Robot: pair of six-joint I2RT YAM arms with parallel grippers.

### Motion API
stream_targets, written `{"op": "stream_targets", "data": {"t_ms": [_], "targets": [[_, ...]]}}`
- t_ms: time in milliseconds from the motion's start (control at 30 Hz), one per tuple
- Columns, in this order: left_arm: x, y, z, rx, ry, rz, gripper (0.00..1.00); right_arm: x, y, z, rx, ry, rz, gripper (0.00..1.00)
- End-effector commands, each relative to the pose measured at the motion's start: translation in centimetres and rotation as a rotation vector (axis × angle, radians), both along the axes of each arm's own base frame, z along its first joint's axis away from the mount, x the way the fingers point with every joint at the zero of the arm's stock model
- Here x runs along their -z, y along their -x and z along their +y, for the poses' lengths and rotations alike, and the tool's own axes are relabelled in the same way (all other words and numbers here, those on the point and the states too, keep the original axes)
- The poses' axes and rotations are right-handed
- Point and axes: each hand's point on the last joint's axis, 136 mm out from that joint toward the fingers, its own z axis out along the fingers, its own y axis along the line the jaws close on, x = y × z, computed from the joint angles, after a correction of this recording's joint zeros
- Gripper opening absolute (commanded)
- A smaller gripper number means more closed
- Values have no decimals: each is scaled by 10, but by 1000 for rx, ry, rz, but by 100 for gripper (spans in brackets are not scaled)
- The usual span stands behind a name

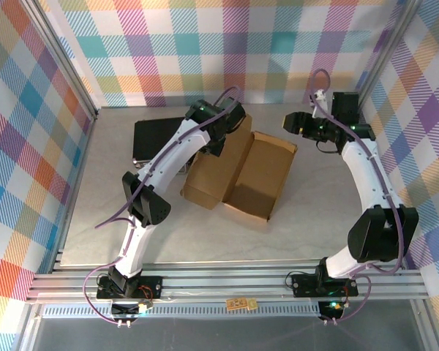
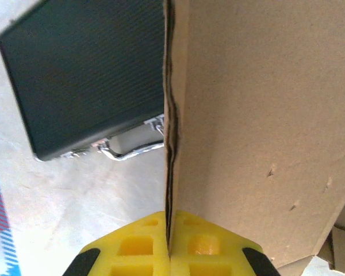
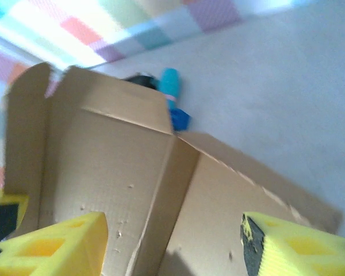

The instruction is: Fold the paper box

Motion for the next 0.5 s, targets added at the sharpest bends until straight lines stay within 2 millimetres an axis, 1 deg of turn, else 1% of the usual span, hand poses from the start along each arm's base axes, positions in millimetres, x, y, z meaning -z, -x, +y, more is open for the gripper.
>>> {"op": "stream_targets", "data": {"t_ms": [0,67,100,167,300,367,467], "targets": [[-18,-2,-4,108,-110,-74,0,-39,1,34,-292,38,-434,65],[-22,-3,-14,179,-147,-115,0,-38,-3,43,-357,103,-544,67],[-25,-4,-16,201,-159,-137,0,-35,-5,48,-383,129,-563,67],[-26,-3,-26,286,-158,-154,0,-24,-14,57,-424,194,-565,68],[-36,-7,-32,354,-160,-210,0,-11,-26,63,-468,214,-574,70],[-39,-9,-35,384,-169,-216,0,-9,-22,70,-523,190,-578,72],[-40,-11,-39,414,-173,-217,0,2,-15,74,-569,170,-559,72]]}}
